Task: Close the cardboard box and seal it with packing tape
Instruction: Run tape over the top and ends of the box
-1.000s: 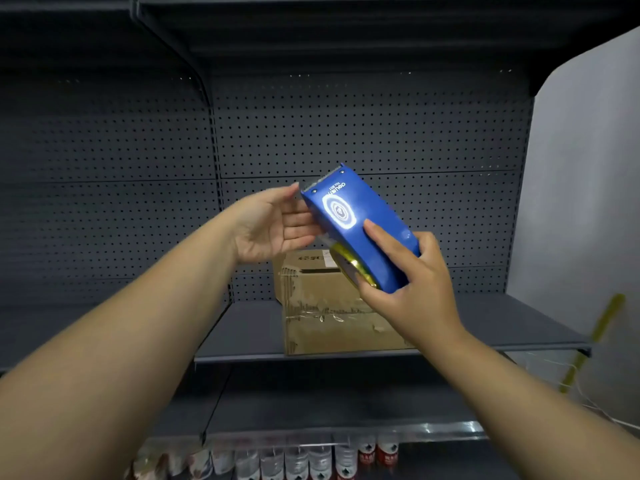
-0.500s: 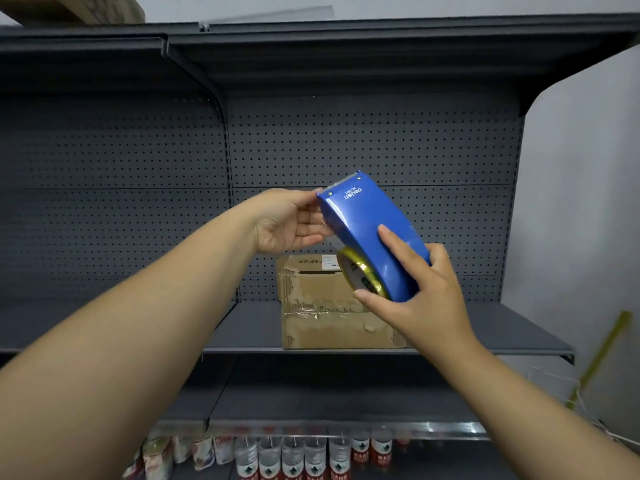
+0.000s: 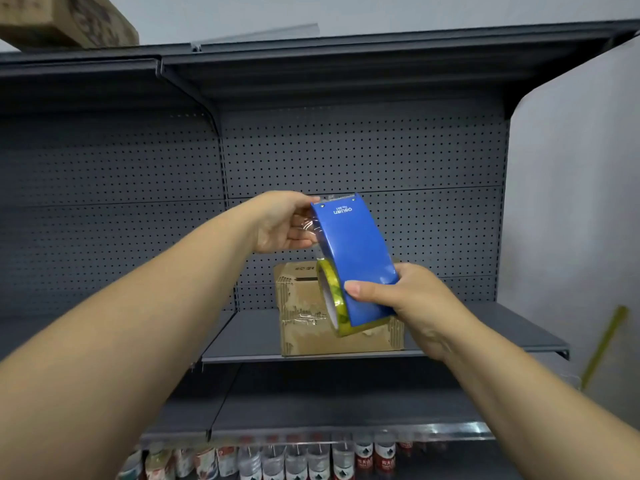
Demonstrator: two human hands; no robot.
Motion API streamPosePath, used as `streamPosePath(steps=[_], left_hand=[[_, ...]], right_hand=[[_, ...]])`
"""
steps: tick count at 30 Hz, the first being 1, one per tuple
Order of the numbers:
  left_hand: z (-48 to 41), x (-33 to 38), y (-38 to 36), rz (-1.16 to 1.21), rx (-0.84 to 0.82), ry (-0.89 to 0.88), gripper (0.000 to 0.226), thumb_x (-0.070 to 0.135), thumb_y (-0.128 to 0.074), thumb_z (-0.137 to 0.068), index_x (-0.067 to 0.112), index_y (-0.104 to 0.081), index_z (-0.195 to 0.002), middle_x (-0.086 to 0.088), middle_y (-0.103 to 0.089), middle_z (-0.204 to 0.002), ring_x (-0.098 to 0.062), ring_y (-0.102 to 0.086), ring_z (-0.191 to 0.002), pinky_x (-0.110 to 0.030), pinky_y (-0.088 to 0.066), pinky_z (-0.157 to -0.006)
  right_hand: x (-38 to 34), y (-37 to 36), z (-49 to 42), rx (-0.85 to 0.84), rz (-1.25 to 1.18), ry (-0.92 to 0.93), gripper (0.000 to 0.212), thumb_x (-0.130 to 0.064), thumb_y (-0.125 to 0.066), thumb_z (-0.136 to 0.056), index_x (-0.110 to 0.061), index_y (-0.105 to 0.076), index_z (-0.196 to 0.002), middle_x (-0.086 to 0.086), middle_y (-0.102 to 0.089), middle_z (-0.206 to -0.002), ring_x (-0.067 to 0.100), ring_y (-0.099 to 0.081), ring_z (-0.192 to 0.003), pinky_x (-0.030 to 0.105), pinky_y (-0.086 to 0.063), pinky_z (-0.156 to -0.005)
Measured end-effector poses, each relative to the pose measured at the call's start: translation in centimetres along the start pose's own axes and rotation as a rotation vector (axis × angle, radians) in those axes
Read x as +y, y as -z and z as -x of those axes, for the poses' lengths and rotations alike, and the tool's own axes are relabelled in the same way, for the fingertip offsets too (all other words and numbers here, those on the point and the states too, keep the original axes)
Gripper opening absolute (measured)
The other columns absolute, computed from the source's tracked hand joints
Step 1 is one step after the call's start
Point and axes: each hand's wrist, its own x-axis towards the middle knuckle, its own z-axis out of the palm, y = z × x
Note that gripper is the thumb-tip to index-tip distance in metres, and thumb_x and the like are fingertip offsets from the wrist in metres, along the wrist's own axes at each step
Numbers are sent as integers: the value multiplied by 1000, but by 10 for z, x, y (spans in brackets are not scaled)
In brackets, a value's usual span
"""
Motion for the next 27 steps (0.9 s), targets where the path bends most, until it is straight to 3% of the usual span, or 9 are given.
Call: streamPosePath(steps=[4, 9, 14, 18, 21, 24, 27], left_hand=[[-6, -6, 1, -32, -27, 20, 17, 27, -46, -94, 15, -58, -89, -3, -60, -73, -15, -56, -60, -21, -50, -56], [-13, -12, 5, -36, -35, 11, 18, 29, -50, -93, 15, -59, -85, 2, -59, -64, -13, -56, -57, -21, -51, -55], [-19, -10, 17, -84, -40, -75, 30, 32, -52, -92, 17, -53, -67, 6, -52, -43, -10, -55, -45, -22, -45, -59], [-27, -13, 27, -163, 27, -193, 29, 24, -54, -91, 15, -58, -63, 4, -59, -51, -11, -50, -46, -24, -38, -59], [-38, -17, 36, -218, 82, -234, 32, 23, -55, -90, 16, -61, -60, -1, -62, -59, -9, -50, -42, -25, -33, -57], [-48, -22, 41, -241, 122, -261, 41, 28, -54, -93, 19, -58, -53, 5, -58, -48, -5, -46, -35, -25, -31, -56], [-59, -27, 44, -263, 159, -273, 36, 33, -56, -92, 16, -60, -61, 6, -56, -47, -4, -43, -35, -24, -33, -57]], right_hand=[[1, 1, -6, -211, -155, -90, 35, -21, -74, -60, -14, -70, -94, 5, -73, -96, 16, -67, -82, 29, -52, -75], [4, -6, -15, -320, -267, -178, 36, -9, -68, -63, -13, -68, -99, 6, -71, -100, 19, -66, -86, 29, -52, -78], [10, -20, -27, -261, -272, -128, 35, -10, -68, -61, -16, -69, -95, 2, -73, -94, 16, -67, -81, 27, -51, -74], [10, -32, -37, -254, -275, -79, 25, -10, -76, -61, -22, -71, -83, -7, -74, -85, 8, -67, -75, 23, -50, -71], [10, -40, -45, -254, -244, -82, 19, -10, -70, -71, -23, -69, -86, -9, -73, -83, 6, -67, -74, 21, -50, -70], [13, -46, -55, -254, -184, -87, 26, -13, -73, -67, -23, -68, -90, -7, -73, -87, 8, -67, -77, 22, -51, -71], [16, -49, -64, -224, -143, -102, 33, -19, -72, -61, -22, -69, -94, -5, -74, -92, 12, -67, -82, 23, -51, -75]])
